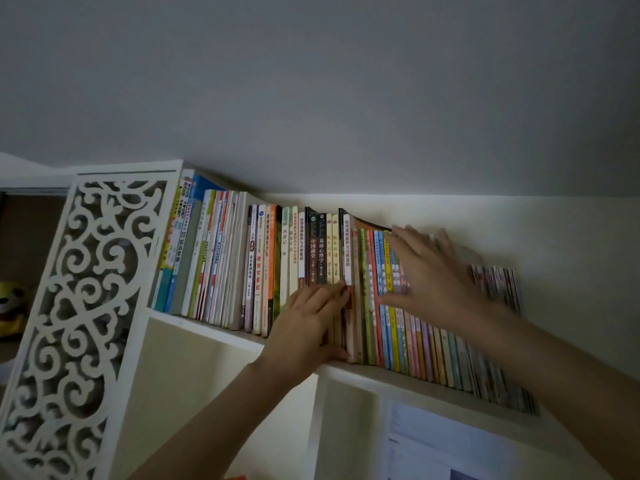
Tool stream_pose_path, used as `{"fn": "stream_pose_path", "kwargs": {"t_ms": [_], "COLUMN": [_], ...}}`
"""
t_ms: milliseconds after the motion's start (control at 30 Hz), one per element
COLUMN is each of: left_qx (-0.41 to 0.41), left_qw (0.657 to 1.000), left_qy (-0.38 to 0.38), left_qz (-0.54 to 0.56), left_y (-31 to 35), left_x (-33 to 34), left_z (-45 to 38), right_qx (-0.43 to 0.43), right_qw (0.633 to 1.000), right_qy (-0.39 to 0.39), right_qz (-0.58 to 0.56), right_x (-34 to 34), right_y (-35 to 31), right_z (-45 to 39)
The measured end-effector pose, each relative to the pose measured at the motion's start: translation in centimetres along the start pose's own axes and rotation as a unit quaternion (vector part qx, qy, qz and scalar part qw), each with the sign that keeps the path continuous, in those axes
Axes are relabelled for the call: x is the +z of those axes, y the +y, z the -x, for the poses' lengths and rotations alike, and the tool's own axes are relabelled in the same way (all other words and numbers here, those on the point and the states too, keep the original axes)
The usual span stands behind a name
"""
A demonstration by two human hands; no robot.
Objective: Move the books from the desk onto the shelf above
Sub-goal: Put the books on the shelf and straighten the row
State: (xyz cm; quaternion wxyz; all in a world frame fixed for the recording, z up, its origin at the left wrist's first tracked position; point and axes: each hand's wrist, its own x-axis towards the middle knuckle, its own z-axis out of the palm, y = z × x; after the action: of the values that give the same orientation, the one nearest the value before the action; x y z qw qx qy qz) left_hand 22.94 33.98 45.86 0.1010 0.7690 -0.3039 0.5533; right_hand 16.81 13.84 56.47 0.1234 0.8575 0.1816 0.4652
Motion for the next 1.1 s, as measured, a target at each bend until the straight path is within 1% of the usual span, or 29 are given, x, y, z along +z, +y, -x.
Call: {"fn": "stream_pose_path", "kwargs": {"t_ms": [33,100,167,233,267,333,400,500,700,767,867,967,1033,1100], "left_qx": [0.018,0.024,-0.016,-0.060,-0.070,-0.083,-0.095,-0.086,-0.088,-0.110,-0.129,-0.137,-0.150,-0.166], "left_qw": [1.000,0.996,0.987,0.982,0.983,0.981,0.980,0.987,0.987,0.984,0.981,0.969,0.954,0.939], "left_qy": [0.005,0.018,0.048,0.086,0.091,0.073,0.033,-0.005,-0.042,-0.026,0.018,0.050,0.079,0.129], "left_qz": [0.003,0.082,0.154,0.155,0.146,0.158,0.172,0.135,0.129,0.140,0.146,0.202,0.245,0.272], "left_y": [-0.7,-1.8,-3.2,-4.6,-5.0,-5.5,-5.8,-6.1,-6.7,-6.4,-5.7,-5.6,-5.3,-4.7], "left_x": [-0.2,-1.1,-1.9,-2.4,-2.6,-3.0,-3.2,-3.0,-3.5,-3.4,-2.8,-2.2,-2.4,-2.7], "left_z": [-0.4,-1.7,-3.4,-5.7,-6.9,-9.2,-11.1,-12.5,-13.3,-13.8,-13.9,-13.7,-13.4,-13.1], "right_qx": [-0.003,-0.008,0.004,0.017,0.017,0.011,0.014,0.019,0.005,0.009,0.020,0.018,0.017,0.011], "right_qw": [1.000,1.000,0.999,0.997,0.995,0.987,0.982,0.982,0.980,0.982,0.984,0.984,0.982,0.979], "right_qy": [0.003,0.007,-0.002,-0.022,-0.038,-0.065,-0.072,-0.066,-0.084,-0.090,-0.075,-0.068,-0.088,-0.123], "right_qz": [0.000,-0.011,-0.037,-0.066,-0.088,-0.149,-0.172,-0.176,-0.181,-0.168,-0.160,-0.164,-0.165,-0.163], "right_x": [0.2,0.5,0.7,0.8,0.8,0.9,0.8,1.1,1.2,1.1,1.2,1.3,1.1,0.7], "right_y": [-0.4,-1.3,-1.9,-2.0,-1.8,-1.2,-0.9,-0.8,-0.6,-0.5,-0.7,-0.8,-0.5,-0.2], "right_z": [-1.4,-4.0,-6.1,-7.7,-8.2,-8.8,-8.8,-8.9,-9.0,-8.8,-8.6,-8.5,-8.6,-8.7]}}
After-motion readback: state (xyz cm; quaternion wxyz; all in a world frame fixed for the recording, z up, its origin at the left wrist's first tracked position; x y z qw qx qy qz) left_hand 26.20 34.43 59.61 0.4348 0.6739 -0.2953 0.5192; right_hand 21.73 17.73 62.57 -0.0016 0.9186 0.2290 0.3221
